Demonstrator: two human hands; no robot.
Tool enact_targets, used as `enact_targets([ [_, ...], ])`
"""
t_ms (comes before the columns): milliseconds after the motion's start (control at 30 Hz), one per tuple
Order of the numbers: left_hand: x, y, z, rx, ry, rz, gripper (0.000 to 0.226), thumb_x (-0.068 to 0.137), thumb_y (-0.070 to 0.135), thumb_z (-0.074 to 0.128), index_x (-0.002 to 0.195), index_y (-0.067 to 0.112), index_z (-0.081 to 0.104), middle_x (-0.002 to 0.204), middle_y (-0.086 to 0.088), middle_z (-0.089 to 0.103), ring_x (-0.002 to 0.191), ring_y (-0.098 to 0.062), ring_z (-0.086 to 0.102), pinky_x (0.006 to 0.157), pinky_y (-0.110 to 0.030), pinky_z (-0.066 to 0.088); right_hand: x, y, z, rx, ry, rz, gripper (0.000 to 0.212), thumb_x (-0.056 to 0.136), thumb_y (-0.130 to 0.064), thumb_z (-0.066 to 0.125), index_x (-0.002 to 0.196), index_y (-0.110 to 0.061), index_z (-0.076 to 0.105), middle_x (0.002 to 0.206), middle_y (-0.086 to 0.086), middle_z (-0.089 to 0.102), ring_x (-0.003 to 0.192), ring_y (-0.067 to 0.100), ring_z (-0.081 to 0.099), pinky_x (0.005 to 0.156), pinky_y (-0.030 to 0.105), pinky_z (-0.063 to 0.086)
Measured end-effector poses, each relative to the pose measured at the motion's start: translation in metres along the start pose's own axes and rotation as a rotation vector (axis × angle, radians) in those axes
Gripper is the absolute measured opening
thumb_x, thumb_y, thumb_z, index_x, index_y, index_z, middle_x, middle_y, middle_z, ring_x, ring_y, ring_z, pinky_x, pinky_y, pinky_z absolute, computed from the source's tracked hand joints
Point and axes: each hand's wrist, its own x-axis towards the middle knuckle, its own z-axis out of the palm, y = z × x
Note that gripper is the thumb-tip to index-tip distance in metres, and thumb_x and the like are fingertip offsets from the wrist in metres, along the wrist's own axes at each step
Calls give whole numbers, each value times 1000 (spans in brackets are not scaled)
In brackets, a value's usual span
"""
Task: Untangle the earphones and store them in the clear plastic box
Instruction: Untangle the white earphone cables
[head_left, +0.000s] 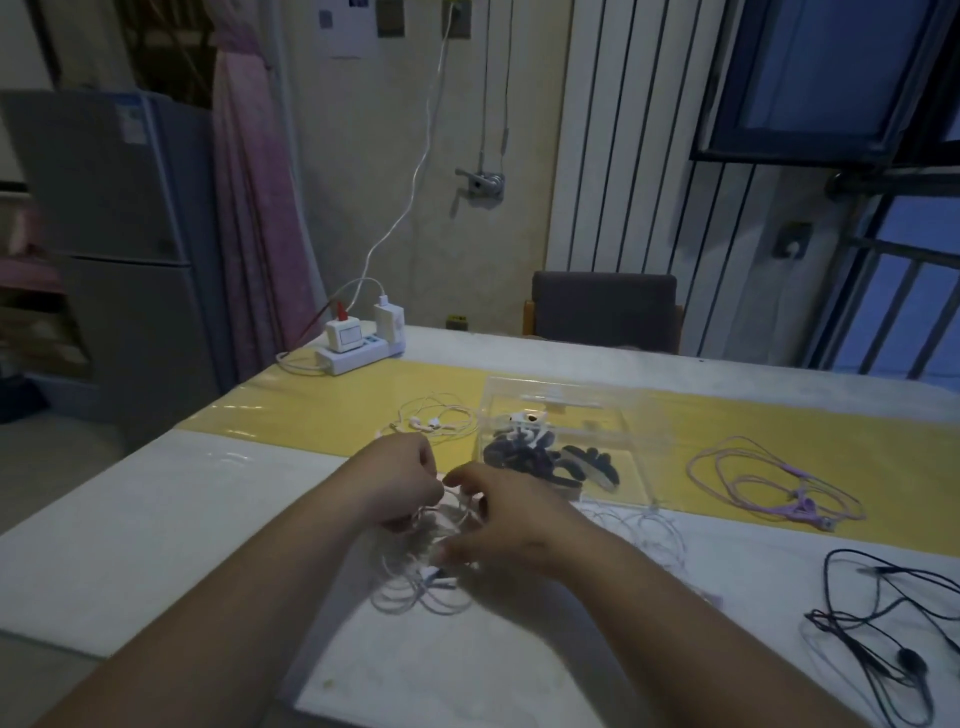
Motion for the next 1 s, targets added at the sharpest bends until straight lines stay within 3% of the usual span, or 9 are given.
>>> enact_targets([
  [167, 7, 0, -4, -178, -38, 14, 17, 79, -10, 58, 82, 7, 58, 70, -19, 60, 50, -29, 60, 49, -36, 54, 8, 1, -2, -26, 79, 4, 17, 79, -30, 70, 96, -29, 68, 96, -8, 67, 88, 13, 63, 77, 29, 53],
  [233, 6, 8, -10, -249, -77, 55, 15, 81, -11, 59, 84, 4, 59, 67, -16, 56, 47, -26, 58, 45, -30, 50, 6, 2, -13, 13, 96, -4, 11, 81, -23, 69, 92, -25, 68, 91, -6, 69, 82, 13, 65, 73, 27, 54],
  [367, 0, 32, -25, -328, -170, 219, 16, 82, -11, 57, 89, 2, 62, 62, -9, 56, 47, -22, 56, 43, -28, 45, -8, -2, -51, 421, 81, -41, 10, 85, -2, 66, 84, -12, 67, 69, 3, 69, 63, 19, 71, 58, 33, 60],
  [533, 0, 55, -36, -516, -247, 318, 20, 93, 21, 59, 79, 13, 69, 62, -7, 62, 48, -17, 39, 44, -21, 22, -20, 9, -80, 891, 179, -136, 9, 83, 2, 68, 78, -5, 64, 60, 9, 60, 43, 14, 46, 40, 21, 34],
  [667, 0, 52, -33, -582, -254, 372, 38, 81, 48, 59, 81, 14, 76, 65, -8, 59, 48, -11, 38, 42, -18, 24, -27, 24, -84, 1208, 246, -150, 9, 72, -4, 60, 70, -13, 61, 57, 13, 59, 41, 12, 37, 36, 14, 25],
  [767, -1, 49, -23, -366, -310, 465, 21, 75, 49, 75, 73, 28, 77, 76, -4, 71, 61, -9, 52, 55, -16, 40, -31, 34, -88, 1258, 305, -142, 14, 77, -3, 59, 71, -16, 60, 64, 14, 60, 48, 13, 34, 36, 17, 25],
  [833, -1, 56, -14, -140, -363, 533, 9, 72, 43, 80, 77, 36, 77, 73, 11, 71, 64, 0, 56, 64, -17, 43, -30, 37, -90, 1302, 350, -119, 20, 85, 1, 57, 74, -16, 58, 66, 12, 61, 48, 12, 34, 36, 16, 27],
  [933, -1, 72, -1, 79, -384, 607, 19, 73, 45, 80, 89, 37, 75, 63, 17, 59, 55, 3, 50, 58, -17, 38, -30, 36, -91, 1352, 385, -100, 21, 92, 1, 50, 79, -15, 54, 67, 10, 63, 48, 10, 34, 38, 15, 28],
  [1000, -1, 80, 4, 26, -444, 637, 14, 75, 42, 79, 88, 40, 75, 63, 17, 58, 55, 2, 49, 59, -20, 39, -30, 37, -91, 1345, 419, -87, 19, 93, 0, 49, 81, -15, 51, 69, 8, 65, 47, 9, 34, 37, 14, 28],
])
